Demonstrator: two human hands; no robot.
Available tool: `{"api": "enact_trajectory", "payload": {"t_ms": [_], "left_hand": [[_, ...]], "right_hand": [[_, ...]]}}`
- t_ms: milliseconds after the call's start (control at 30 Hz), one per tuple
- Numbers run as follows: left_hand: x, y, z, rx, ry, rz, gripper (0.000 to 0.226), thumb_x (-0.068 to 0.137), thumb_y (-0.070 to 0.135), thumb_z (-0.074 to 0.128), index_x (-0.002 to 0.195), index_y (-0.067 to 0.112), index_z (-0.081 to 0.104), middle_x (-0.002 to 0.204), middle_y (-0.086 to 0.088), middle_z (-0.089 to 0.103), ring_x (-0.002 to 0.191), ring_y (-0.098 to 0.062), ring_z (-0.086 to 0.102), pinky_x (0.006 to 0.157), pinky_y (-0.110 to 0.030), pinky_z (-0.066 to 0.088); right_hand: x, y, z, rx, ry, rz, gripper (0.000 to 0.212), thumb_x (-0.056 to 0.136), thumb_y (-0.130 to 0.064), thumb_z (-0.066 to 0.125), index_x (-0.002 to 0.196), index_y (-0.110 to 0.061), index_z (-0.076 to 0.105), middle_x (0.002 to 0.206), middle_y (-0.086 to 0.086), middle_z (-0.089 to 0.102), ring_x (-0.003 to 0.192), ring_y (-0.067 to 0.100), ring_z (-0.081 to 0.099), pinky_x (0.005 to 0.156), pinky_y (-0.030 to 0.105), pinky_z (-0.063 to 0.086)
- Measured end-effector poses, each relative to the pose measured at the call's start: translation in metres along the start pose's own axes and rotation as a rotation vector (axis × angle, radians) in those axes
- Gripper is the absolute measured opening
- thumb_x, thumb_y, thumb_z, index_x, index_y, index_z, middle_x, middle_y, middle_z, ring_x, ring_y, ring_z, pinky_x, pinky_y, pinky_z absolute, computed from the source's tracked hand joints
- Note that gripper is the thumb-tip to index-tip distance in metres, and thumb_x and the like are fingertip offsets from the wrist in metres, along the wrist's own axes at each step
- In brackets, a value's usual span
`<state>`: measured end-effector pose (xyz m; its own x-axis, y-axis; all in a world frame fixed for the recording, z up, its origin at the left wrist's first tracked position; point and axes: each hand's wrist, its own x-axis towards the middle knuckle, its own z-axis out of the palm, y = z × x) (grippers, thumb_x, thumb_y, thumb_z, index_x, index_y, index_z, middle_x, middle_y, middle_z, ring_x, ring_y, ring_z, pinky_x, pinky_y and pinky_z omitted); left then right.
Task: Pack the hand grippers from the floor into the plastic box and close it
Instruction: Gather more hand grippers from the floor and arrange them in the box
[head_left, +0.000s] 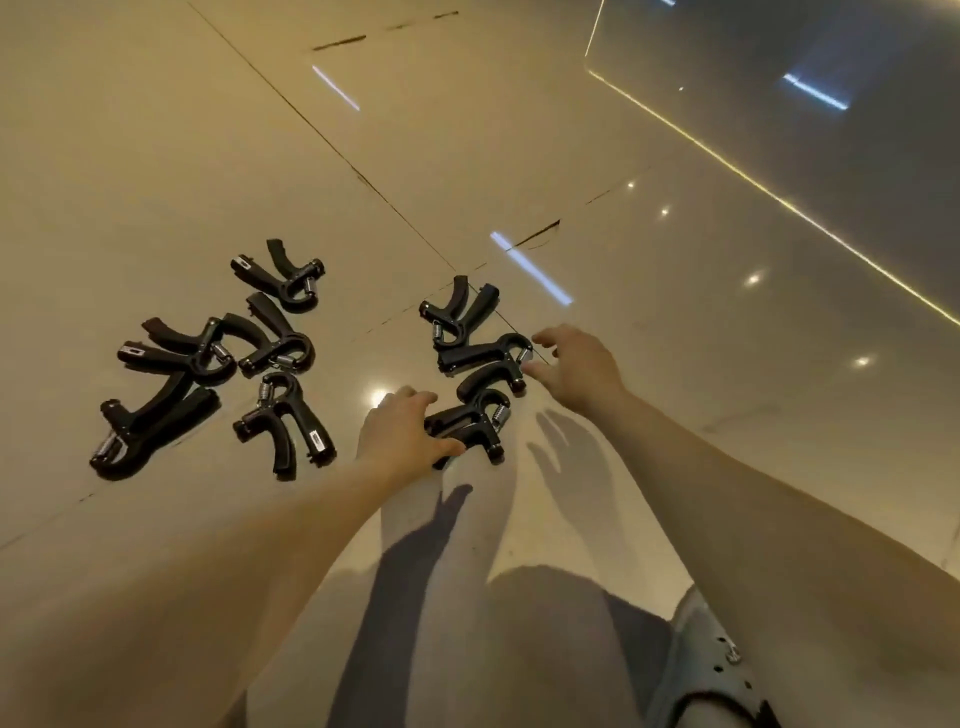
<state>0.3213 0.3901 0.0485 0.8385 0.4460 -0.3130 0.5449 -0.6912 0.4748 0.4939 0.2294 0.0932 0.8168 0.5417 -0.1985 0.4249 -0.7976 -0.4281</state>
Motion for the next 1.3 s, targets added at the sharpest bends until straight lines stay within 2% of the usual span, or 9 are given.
{"api": "enact_trajectory", "payload": {"t_ms": [133,367,433,567,700,833,1033,1167,1300], "left_hand": [[0.016,-0.005,0.031,0.043,-0.012,0.037,0.076,0.070,0.061,0.079,0.135,0.028,0.057,0.115,0.006,0.055,0.106,-0.015,0.048,0.095,-0.035,0.045],[0.023,-0.021,0.039,0.109,0.013,0.054,0.061,0.077,0.054,0.075,0.131,0.031,0.056,0.110,0.008,0.051,0.102,-0.014,0.043,0.093,-0.035,0.044],[0.014,-0.037,0.034,0.092,0.028,0.007,0.057,0.075,0.052,0.076,0.125,0.031,0.057,0.106,0.011,0.049,0.100,-0.011,0.042,0.091,-0.033,0.045],[-0.010,-0.070,0.024,-0.011,0.131,-0.212,0.060,0.070,0.048,0.081,0.118,0.027,0.052,0.106,0.010,0.047,0.098,-0.011,0.049,0.083,-0.028,0.045],[-0.015,-0.080,0.018,-0.210,0.176,-0.335,0.056,0.073,0.039,0.082,0.115,0.026,0.049,0.104,0.007,0.056,0.093,-0.013,0.059,0.079,-0.032,0.054],[-0.009,-0.072,0.019,-0.401,0.191,-0.395,0.055,0.080,0.027,0.080,0.121,0.023,0.043,0.100,0.005,0.060,0.090,-0.013,0.060,0.073,-0.023,0.046],[-0.015,-0.070,0.029,-0.534,0.224,-0.311,0.058,0.081,0.026,0.078,0.133,0.028,0.052,0.114,0.009,0.061,0.108,-0.012,0.058,0.093,-0.032,0.050],[-0.024,-0.064,0.023,-0.577,0.288,-0.291,0.057,0.080,0.027,0.078,0.131,0.031,0.052,0.107,0.010,0.062,0.103,-0.012,0.061,0.086,-0.028,0.050],[-0.031,-0.046,0.011,-0.567,0.294,-0.210,0.058,0.080,0.029,0.080,0.129,0.036,0.050,0.104,0.011,0.059,0.098,-0.015,0.061,0.084,-0.035,0.055]], "right_hand": [[0.037,0.015,0.020,-0.013,-0.045,-0.019,0.048,0.091,-0.041,0.069,0.134,-0.022,0.061,0.126,0.000,0.062,0.112,0.021,0.058,0.092,0.040,0.050],[0.070,0.017,0.056,-0.070,-0.158,-0.109,0.047,0.088,-0.040,0.072,0.131,-0.025,0.062,0.121,-0.003,0.059,0.110,0.021,0.054,0.088,0.041,0.051],[0.076,0.015,0.064,-0.122,-0.173,-0.145,0.053,0.086,-0.042,0.073,0.135,-0.026,0.059,0.127,-0.003,0.057,0.117,0.022,0.051,0.092,0.041,0.049],[0.088,0.012,0.075,-0.254,-0.207,-0.226,0.063,0.082,-0.046,0.075,0.138,-0.029,0.053,0.135,-0.002,0.056,0.125,0.024,0.045,0.101,0.043,0.040],[0.089,0.005,0.083,-0.376,-0.214,-0.248,0.063,0.079,-0.055,0.073,0.133,-0.031,0.054,0.123,-0.002,0.058,0.118,0.025,0.048,0.096,0.042,0.041],[0.063,0.001,0.099,-0.426,-0.185,-0.280,0.071,0.079,-0.064,0.070,0.138,-0.031,0.048,0.118,0.000,0.055,0.109,0.023,0.049,0.091,0.040,0.044],[0.027,-0.002,0.112,-0.191,-0.173,-0.185,0.068,0.076,-0.064,0.071,0.134,-0.033,0.054,0.104,-0.005,0.050,0.092,0.018,0.053,0.078,0.038,0.052],[0.009,-0.007,0.099,0.030,-0.138,-0.088,0.064,0.077,-0.057,0.075,0.132,-0.029,0.057,0.103,-0.004,0.053,0.090,0.017,0.056,0.075,0.034,0.050],[-0.016,-0.010,0.074,0.179,-0.063,-0.008,0.057,0.077,-0.052,0.079,0.125,-0.027,0.063,0.105,-0.005,0.066,0.095,0.017,0.061,0.077,0.033,0.048]]}}
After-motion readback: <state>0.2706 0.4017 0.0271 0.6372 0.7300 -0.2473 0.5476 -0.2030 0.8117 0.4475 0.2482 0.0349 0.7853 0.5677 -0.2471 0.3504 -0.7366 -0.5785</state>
